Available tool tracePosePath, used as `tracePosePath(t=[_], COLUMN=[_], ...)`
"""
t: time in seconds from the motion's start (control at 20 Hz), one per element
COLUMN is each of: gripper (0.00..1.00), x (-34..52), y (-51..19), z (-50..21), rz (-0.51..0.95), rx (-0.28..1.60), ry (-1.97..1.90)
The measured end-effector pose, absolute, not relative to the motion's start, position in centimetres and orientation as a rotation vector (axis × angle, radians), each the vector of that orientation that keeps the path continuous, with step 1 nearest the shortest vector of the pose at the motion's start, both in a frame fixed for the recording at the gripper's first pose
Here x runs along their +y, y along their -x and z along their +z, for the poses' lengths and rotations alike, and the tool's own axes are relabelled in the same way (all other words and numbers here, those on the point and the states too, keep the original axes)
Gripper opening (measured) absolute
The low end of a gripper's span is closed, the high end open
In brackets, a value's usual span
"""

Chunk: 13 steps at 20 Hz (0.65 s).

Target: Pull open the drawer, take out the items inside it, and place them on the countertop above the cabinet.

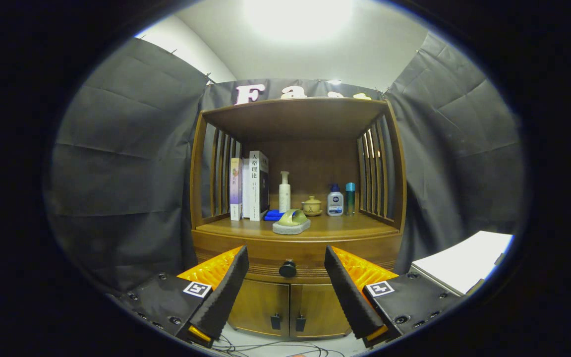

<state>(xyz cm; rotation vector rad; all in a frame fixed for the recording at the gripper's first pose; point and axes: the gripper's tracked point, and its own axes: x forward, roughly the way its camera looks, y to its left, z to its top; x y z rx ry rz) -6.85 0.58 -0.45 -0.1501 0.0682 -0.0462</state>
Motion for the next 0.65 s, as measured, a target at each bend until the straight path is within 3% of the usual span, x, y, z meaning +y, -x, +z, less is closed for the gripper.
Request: tracePosePath(t=[0.65], gripper=[0.97], x=[-1.5], y=[6.5], z=[-0.4], rz=[-0.092], rx=[0.075], ry=[0.115])
